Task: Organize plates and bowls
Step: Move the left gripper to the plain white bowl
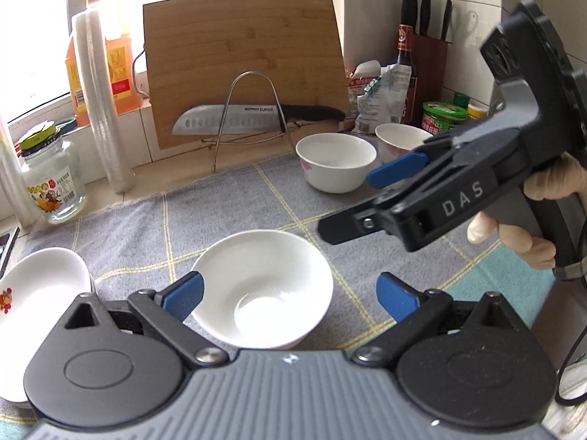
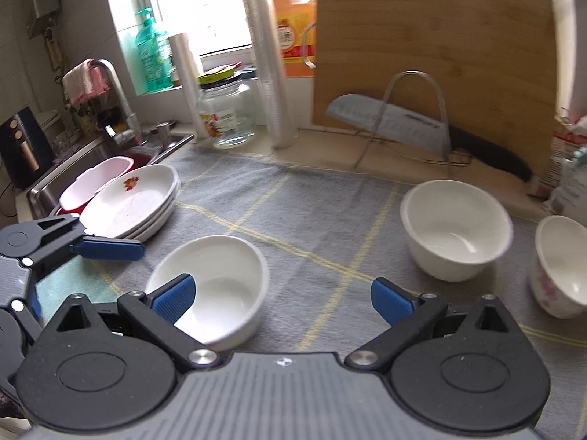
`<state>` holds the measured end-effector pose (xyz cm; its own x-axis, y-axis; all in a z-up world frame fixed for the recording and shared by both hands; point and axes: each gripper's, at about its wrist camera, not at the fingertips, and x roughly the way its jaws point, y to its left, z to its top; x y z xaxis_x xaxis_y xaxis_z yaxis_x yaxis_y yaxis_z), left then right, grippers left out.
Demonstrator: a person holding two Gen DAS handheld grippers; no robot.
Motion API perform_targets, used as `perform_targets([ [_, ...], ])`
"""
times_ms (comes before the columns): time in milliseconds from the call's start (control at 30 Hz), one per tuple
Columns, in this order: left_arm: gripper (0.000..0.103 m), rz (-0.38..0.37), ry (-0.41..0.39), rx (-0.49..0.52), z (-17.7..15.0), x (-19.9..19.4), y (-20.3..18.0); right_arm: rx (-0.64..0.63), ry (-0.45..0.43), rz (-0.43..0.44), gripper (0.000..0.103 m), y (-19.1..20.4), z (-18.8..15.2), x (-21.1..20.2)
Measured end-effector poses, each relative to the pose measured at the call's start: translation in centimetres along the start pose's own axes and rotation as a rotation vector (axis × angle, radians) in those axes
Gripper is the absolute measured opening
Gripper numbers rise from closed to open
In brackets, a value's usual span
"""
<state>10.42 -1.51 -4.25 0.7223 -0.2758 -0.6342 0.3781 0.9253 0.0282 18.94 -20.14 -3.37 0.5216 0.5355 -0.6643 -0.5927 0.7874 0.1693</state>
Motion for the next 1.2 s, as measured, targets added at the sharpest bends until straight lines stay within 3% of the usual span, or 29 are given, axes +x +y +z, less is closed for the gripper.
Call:
perform_targets([
  [267, 0.100, -0.026, -0.002, 0.052, 2.7, 1.0, -0.4, 0.029, -0.020, -0.159, 0.103, -2.7, -1.7, -1.1],
  [600, 0.100, -0.046, 0.011, 0.040, 7.2, 4.7, -0.9, 0.005, -0.008, -0.284, 0.103, -6.1, -2.5, -0.7],
  [967, 0.100, -0.083, 0.063, 0.058, 11.8, 11.9, -2.0, -0.040, -0.006, -0.288, 0.103, -9.2, -2.2, 1.6],
  [1200, 0.100, -0.116, 0.107, 0.000, 13.3, 15.9, -1.5, -0.076, -0.016, -0.269, 0.103, -10.1, -1.9, 2.8],
])
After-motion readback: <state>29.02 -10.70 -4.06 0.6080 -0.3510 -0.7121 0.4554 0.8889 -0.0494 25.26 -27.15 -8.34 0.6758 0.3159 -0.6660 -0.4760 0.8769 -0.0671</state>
